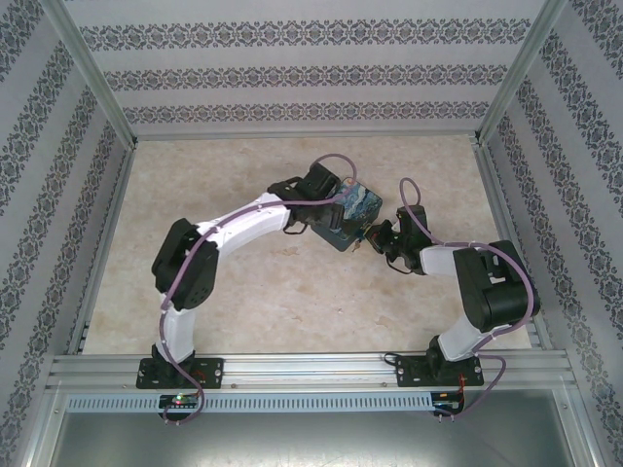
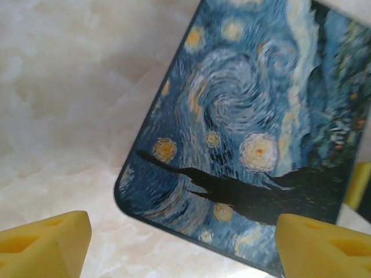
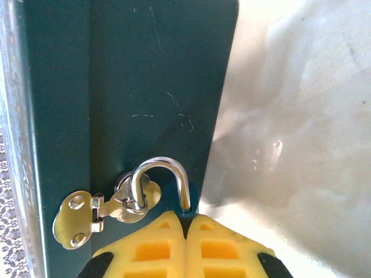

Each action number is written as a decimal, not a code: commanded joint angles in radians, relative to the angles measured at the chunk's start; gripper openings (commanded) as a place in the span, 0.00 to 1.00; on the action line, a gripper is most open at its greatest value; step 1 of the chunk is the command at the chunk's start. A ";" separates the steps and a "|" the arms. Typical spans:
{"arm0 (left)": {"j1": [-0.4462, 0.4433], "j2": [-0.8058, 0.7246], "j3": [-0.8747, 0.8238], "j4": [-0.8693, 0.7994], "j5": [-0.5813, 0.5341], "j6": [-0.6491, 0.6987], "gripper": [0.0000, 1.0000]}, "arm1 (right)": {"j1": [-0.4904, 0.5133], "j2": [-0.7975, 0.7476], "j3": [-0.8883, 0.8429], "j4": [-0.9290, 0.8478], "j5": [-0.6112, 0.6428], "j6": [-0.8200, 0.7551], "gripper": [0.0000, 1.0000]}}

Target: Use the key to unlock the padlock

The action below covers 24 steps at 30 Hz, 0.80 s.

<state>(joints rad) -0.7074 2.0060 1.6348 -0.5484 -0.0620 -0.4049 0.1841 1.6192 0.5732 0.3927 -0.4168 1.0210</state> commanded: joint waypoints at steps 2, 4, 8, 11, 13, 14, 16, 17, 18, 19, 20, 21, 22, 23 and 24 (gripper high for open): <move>-0.037 0.073 0.062 -0.125 -0.091 0.068 0.83 | -0.023 -0.016 -0.007 -0.018 -0.024 -0.030 0.00; -0.048 0.103 0.078 -0.150 -0.124 0.087 0.83 | -0.036 -0.022 -0.006 -0.024 -0.033 -0.042 0.00; -0.060 0.139 0.089 -0.181 -0.151 0.100 0.82 | -0.072 -0.035 0.007 -0.054 -0.049 -0.069 0.00; -0.061 0.150 0.085 -0.180 -0.142 0.098 0.82 | -0.091 -0.025 0.033 -0.069 -0.069 -0.084 0.00; -0.061 0.157 0.082 -0.179 -0.137 0.097 0.82 | -0.103 -0.011 0.055 -0.082 -0.083 -0.099 0.00; -0.061 0.158 0.083 -0.179 -0.136 0.097 0.81 | -0.107 -0.004 0.066 -0.093 -0.088 -0.105 0.00; -0.061 0.163 0.083 -0.178 -0.132 0.097 0.81 | -0.115 0.007 0.085 -0.115 -0.083 -0.120 0.00; -0.061 0.164 0.083 -0.178 -0.130 0.097 0.81 | -0.119 0.011 0.088 -0.114 -0.081 -0.122 0.00; -0.061 0.166 0.083 -0.179 -0.126 0.097 0.81 | -0.121 0.014 0.092 -0.116 -0.076 -0.123 0.00; -0.061 0.168 0.083 -0.177 -0.124 0.095 0.80 | -0.125 0.017 0.094 -0.119 -0.071 -0.122 0.00; -0.062 0.169 0.083 -0.177 -0.122 0.095 0.80 | -0.128 0.017 0.096 -0.119 -0.068 -0.121 0.00; -0.061 0.169 0.082 -0.176 -0.119 0.095 0.80 | -0.130 0.016 0.098 -0.121 -0.065 -0.121 0.00; -0.061 0.169 0.080 -0.174 -0.116 0.094 0.80 | -0.132 0.016 0.100 -0.123 -0.067 -0.121 0.00; -0.061 0.170 0.080 -0.173 -0.112 0.093 0.80 | -0.132 0.014 0.100 -0.123 -0.071 -0.120 0.00; -0.061 0.169 0.080 -0.173 -0.107 0.091 0.80 | -0.132 0.009 0.097 -0.123 -0.075 -0.120 0.00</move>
<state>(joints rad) -0.7601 2.1071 1.7351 -0.6205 -0.1631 -0.3401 0.0605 1.6253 0.6510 0.2817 -0.4911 0.9234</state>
